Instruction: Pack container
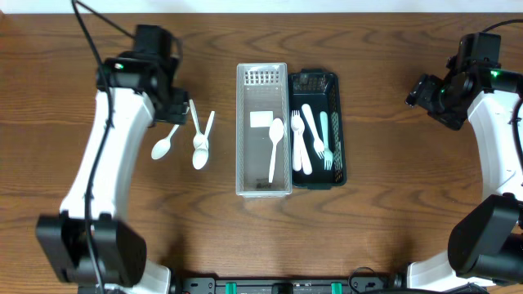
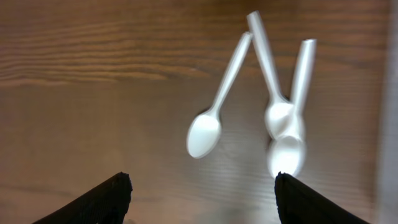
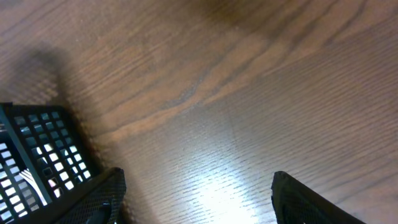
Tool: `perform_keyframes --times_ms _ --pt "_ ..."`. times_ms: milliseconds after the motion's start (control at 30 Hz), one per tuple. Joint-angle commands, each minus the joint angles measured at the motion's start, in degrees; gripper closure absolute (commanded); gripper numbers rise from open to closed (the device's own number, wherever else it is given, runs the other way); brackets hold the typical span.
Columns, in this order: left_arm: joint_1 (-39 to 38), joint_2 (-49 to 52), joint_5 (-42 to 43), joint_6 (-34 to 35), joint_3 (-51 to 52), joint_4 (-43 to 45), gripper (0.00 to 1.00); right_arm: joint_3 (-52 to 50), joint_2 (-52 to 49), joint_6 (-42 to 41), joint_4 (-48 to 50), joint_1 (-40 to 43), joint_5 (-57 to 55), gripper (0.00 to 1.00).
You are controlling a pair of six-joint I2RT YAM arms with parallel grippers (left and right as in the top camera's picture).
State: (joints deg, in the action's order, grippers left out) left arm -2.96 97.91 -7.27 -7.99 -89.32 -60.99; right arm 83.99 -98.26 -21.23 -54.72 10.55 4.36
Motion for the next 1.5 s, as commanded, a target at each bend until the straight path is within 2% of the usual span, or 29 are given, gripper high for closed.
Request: perform_keyframes --times_ms 0,167,267,633,800,967,1100,1133,1167,1333,1467 --pt "4.13 3.63 7.3 -13.38 0.5 1.68 0.25 0.33 0.11 0.07 0.33 -0.5 0.17 0.21" --pt "5.57 9.22 8.2 -26.64 0.5 2.38 0.25 0.33 0.11 0.09 0.13 -0.5 0.17 0.21" --pt "5.51 12.68 8.2 -31.04 0.5 2.47 0.29 0.33 0.11 0.09 0.13 -0.5 0.15 0.21" --pt "5.51 24.15 8.44 -30.49 0.52 4.68 0.35 0.33 0.11 0.11 -0.61 -0.48 0.11 0.21" --pt "5.53 26.01 13.07 -30.27 0.52 4.83 0.38 0.33 0.11 0.09 -0.61 -0.5 -0.26 0.22" --pt "5.53 27.06 13.29 -26.84 0.83 5.66 0.54 0.33 0.11 0.09 -0.59 -0.48 -0.28 0.21" --pt "5.53 27.1 13.27 -26.84 0.85 5.62 0.8 0.33 0.11 0.09 -0.61 -0.48 -0.28 0.21" --pt "5.53 27.1 13.27 -26.84 0.85 5.57 0.9 0.33 0.11 0.09 -0.61 -0.48 -0.28 0.21" --pt "5.53 27.1 13.25 -26.84 0.85 5.4 0.94 0.33 0.11 0.09 -0.59 -0.48 -0.28 0.21" --pt "5.38 25.86 9.75 -26.58 -1.81 1.73 0.94 0.33 0.11 0.09 -0.59 -0.5 -0.26 0.21" --pt "4.28 21.53 4.2 -20.48 -8.7 -3.08 0.94 0.33 0.11 0.07 -0.59 -0.48 -0.26 0.21"
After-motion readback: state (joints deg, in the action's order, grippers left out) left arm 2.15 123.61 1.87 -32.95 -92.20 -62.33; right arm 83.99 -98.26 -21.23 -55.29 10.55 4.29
